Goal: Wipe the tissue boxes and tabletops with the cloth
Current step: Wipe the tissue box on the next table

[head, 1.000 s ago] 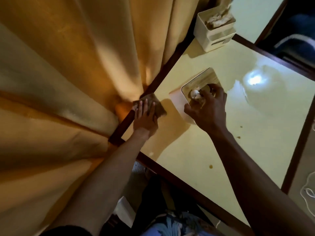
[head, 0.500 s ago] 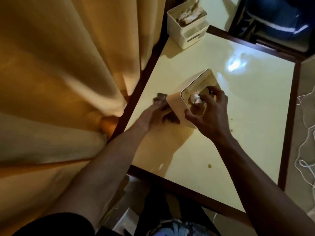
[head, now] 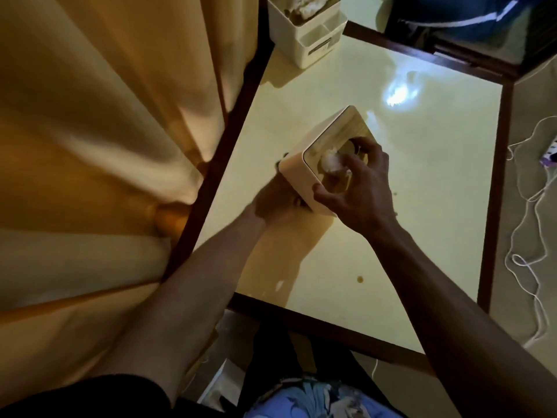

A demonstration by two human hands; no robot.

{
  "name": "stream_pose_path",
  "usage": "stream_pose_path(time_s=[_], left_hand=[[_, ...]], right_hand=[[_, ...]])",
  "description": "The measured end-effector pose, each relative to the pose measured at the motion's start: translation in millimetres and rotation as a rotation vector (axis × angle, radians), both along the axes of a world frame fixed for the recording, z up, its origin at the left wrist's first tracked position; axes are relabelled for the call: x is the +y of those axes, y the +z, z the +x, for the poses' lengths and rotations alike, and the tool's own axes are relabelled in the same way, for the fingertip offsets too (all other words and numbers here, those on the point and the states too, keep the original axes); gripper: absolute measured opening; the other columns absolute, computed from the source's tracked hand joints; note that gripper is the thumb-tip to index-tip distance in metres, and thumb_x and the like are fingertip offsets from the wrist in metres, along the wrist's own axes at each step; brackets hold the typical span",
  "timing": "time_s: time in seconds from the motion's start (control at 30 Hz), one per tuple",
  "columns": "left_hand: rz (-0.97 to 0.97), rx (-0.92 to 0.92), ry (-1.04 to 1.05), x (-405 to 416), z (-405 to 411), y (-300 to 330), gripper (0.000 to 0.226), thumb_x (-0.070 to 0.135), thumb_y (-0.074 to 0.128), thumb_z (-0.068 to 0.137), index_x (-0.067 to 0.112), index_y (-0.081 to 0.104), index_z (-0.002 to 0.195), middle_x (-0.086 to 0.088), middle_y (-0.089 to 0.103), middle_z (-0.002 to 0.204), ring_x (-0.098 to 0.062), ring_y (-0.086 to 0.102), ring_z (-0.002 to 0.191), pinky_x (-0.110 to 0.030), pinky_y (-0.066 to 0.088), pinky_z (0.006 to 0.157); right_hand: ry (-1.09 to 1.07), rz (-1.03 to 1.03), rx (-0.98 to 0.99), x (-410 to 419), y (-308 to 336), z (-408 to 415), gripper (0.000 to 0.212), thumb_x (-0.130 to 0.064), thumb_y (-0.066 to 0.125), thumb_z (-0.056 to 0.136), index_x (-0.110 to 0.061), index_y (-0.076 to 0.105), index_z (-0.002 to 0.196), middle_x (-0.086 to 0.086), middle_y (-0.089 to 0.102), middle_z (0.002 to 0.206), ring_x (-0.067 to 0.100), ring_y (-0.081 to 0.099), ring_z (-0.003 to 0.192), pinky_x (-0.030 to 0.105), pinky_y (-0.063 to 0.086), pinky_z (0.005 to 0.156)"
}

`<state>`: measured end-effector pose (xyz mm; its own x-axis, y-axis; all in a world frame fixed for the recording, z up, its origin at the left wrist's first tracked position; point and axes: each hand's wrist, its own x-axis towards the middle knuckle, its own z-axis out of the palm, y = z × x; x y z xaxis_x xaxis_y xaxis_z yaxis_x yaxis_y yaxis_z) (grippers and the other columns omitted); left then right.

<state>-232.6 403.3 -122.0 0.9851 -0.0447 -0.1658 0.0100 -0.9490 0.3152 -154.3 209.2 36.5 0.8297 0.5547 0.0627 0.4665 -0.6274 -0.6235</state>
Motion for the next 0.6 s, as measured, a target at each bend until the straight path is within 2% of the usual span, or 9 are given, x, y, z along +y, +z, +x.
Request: stream_pose_path(time_s=[0.07, 0.13, 0.23, 0.37, 0.47, 0.6], left_hand=[[-0.087, -0.084, -0.012, -30, -33, -7, 0.058, 0.021, 0.049, 0.101, 0.017, 0.042, 0.158, -0.017, 0.032, 0.167, -0.042, 0.018, 0.157, -0.061, 0.023, 0.124], [-0.125, -0.135, 0.065, -56, -74, -7, 0.057, 0.022, 0.043, 0.103, 0.021, 0.039, 0.160, -0.010, 0.026, 0.170, -0.034, 0.010, 0.160, -0.056, 0.016, 0.128], [-0.155, -0.174, 0.248, -75, -143, -4, 0.060, 0.024, 0.047, 0.102, 0.025, 0.035, 0.161, -0.003, 0.019, 0.173, -0.026, 0.004, 0.161, -0.052, 0.013, 0.130], [-0.103, -0.170, 0.670, -81, -213, 0, 0.057, 0.035, 0.040, 0.105, 0.022, 0.038, 0.160, -0.004, 0.027, 0.170, -0.028, 0.012, 0.161, -0.057, 0.019, 0.127], [-0.044, -0.193, 0.890, -111, -242, 0, 0.057, 0.035, 0.040, 0.105, 0.015, 0.041, 0.158, -0.009, 0.030, 0.169, -0.030, 0.011, 0.160, -0.058, 0.019, 0.126], [-0.096, -0.165, 0.948, -186, -231, 6, 0.058, 0.038, 0.040, 0.106, 0.021, 0.036, 0.161, -0.004, 0.024, 0.170, -0.025, 0.004, 0.161, -0.055, 0.018, 0.128]], right_hand=[[0.022, -0.013, -0.002, -3, -1, -3, 0.058, -0.047, 0.085, 0.069, -0.023, 0.069, 0.120, 0.000, 0.039, 0.152, 0.024, 0.033, 0.145, 0.045, 0.057, 0.086], [0.064, -0.029, 0.000, -2, -2, -9, 0.060, -0.049, 0.085, 0.069, -0.023, 0.069, 0.121, 0.000, 0.038, 0.153, 0.024, 0.033, 0.145, 0.046, 0.058, 0.084], [0.161, -0.044, 0.001, 3, -2, -25, 0.064, -0.050, 0.087, 0.069, -0.020, 0.069, 0.124, 0.001, 0.035, 0.155, 0.025, 0.031, 0.146, 0.045, 0.060, 0.083], [0.329, -0.051, -0.017, 14, -5, -56, 0.066, -0.050, 0.087, 0.070, -0.022, 0.068, 0.126, 0.000, 0.034, 0.157, 0.027, 0.031, 0.146, 0.047, 0.062, 0.079], [0.432, -0.013, -0.019, 18, -5, -78, 0.065, -0.050, 0.084, 0.069, -0.025, 0.067, 0.126, 0.001, 0.035, 0.155, 0.028, 0.032, 0.145, 0.046, 0.063, 0.075], [0.503, -0.004, -0.031, 16, -2, -95, 0.061, -0.053, 0.082, 0.068, -0.028, 0.066, 0.121, -0.001, 0.036, 0.151, 0.028, 0.033, 0.142, 0.042, 0.061, 0.074]])
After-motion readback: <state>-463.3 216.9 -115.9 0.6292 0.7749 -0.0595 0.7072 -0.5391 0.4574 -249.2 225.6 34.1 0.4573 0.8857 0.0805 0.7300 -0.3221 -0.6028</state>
